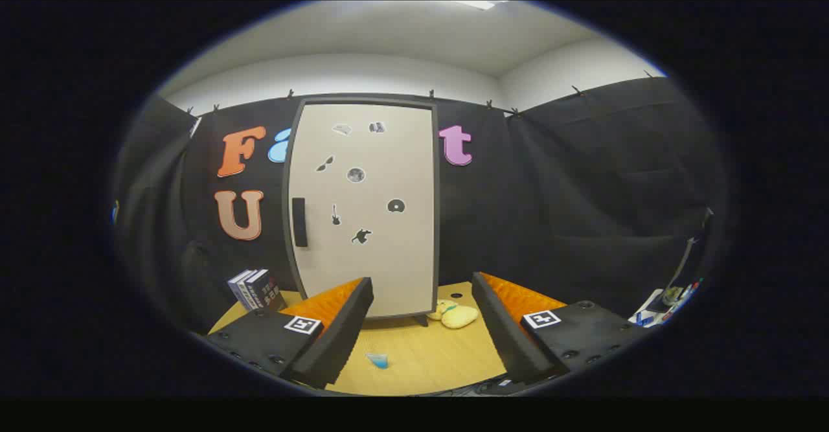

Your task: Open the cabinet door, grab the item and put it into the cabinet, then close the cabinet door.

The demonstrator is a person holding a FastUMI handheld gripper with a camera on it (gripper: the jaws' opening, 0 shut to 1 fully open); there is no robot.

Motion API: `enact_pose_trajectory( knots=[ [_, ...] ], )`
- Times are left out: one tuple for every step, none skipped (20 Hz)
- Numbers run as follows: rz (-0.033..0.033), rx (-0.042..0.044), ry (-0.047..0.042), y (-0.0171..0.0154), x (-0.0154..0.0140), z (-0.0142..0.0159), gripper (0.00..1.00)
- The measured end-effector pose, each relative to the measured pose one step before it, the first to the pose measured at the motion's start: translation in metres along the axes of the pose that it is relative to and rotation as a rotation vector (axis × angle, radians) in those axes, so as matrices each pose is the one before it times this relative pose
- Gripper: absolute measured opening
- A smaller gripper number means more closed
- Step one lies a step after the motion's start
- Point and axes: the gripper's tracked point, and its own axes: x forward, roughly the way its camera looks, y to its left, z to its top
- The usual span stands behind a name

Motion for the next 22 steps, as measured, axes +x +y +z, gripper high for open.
enact_pose_trajectory(
  knots=[
    [0.00115, 0.00185, -0.00129, -0.00054, 0.00029, 0.00122, 0.98],
    [0.00144, 0.00109, -0.00077, -0.00002, 0.00137, -0.00004, 0.98],
    [0.00277, -0.00014, -0.0005, 0.00102, 0.00031, -0.0002, 0.98],
    [0.00315, -0.00054, -0.00082, 0.00127, 0.00097, 0.00039, 0.98],
    [0.00278, 0.00026, -0.00092, 0.00167, 0.00175, 0.00026, 0.98],
    [0.00313, 0.00166, 0.00026, 0.00132, 0.00051, -0.00013, 0.98],
    [0.00352, 0.0023, -0.00033, 0.00107, 0.00149, -0.00045, 0.98],
    [0.00195, 0.00165, 0.00156, 0.00101, 0.00121, -0.0001, 0.98],
    [0.00208, 0.00134, 0.0012, 0.00061, 0.00085, -0.00019, 0.98],
    [0.00104, 0.00097, 0.00236, 0.00072, 0.00158, -0.00162, 0.98],
    [0.00196, 0.00095, 0.00152, 0.00107, 0.00084, -0.00037, 0.98],
    [0.00176, 0.00091, 0.00155, 0.00097, 0.00204, -0.00016, 0.98],
    [0.00122, 0.00144, 0.00057, 0.001, 0.00206, -0.00098, 0.98],
    [0.0018, 0.00216, 0.00106, 0.00072, 0.00192, -0.00018, 0.98],
    [0.00146, 0.00353, 0.00163, 0.00157, 0.00237, -0.00109, 0.98],
    [0.00329, 0.00445, 0.00222, 0.00103, 0.00275, -0.00083, 0.98],
    [0.00499, 0.00376, 0.00401, 0.00237, 0.00288, -0.00118, 0.98],
    [0.00493, 0.00233, 0.00493, 0.00275, 0.0028, -0.00211, 0.98],
    [0.00478, 0.00089, 0.00345, 0.00288, 0.00336, -0.00149, 0.98],
    [0.00554, 0.00056, 0.00471, 0.00287, 0.00447, -0.00111, 0.98],
    [0.00731, 0.00052, 0.00479, 0.0048, 0.0048, -0.00167, 0.98],
    [0.01005, 0.00064, 0.00515, 0.00483, 0.00533, -0.00143, 0.98]
  ],
)
